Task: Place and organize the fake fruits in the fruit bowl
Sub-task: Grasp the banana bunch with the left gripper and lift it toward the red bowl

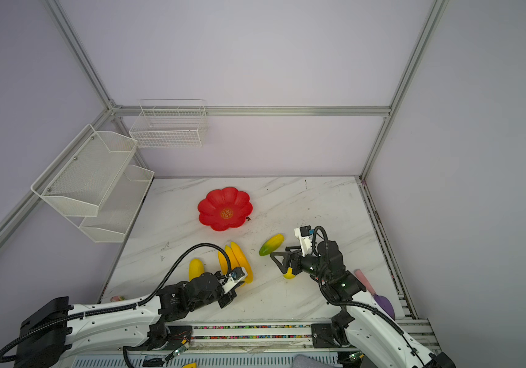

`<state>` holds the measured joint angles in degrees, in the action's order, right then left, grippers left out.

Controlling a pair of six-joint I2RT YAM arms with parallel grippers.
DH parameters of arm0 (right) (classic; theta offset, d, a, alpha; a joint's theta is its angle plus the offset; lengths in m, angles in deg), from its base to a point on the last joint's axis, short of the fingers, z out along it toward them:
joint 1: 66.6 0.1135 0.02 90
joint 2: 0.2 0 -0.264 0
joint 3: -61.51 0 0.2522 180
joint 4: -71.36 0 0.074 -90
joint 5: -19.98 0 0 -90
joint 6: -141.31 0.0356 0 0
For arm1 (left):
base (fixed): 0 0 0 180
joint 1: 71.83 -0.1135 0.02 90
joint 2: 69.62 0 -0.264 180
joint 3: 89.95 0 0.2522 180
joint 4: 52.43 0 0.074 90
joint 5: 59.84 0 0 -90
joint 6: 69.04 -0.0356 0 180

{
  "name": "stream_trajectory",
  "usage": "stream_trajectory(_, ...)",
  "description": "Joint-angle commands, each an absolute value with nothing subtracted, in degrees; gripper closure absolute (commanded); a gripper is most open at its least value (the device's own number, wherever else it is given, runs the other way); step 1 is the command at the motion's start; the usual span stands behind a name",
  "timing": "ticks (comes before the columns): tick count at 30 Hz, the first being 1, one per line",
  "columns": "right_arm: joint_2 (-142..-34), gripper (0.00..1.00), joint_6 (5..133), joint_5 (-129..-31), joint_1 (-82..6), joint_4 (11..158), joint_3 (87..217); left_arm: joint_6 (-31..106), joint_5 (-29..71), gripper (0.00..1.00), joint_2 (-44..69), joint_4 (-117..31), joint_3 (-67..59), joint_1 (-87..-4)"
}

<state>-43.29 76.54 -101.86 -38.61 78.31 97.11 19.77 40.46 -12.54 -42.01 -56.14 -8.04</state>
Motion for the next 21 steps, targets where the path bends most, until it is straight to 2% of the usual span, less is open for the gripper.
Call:
stream_trajectory(1,-45.50,0.03,75.91,-102.82,-38.37,76.15,99.37,18.74,39.82,1.00,-14.20,-41.05,-54.43,-7.93)
stream_trajectory(8,-52.57,0.03,71.44,-99.11,-38.35,75.31,108.60,14.43,46.02,1.00,-20.70,-31.14,-44.90,-8.73)
stream_trajectory(12,-59.56,0.03,69.93,-99.64,-38.32,72.20,114.80,12.51,47.02,1.00,-21.78,-30.63,-39.27,-13.81)
stream_trajectory(21,-70.37,0.03,75.10,-98.10,-38.40,52.79,118.60,9.94,45.22,1.00,-8.04,-36.94,-25.12,-30.78)
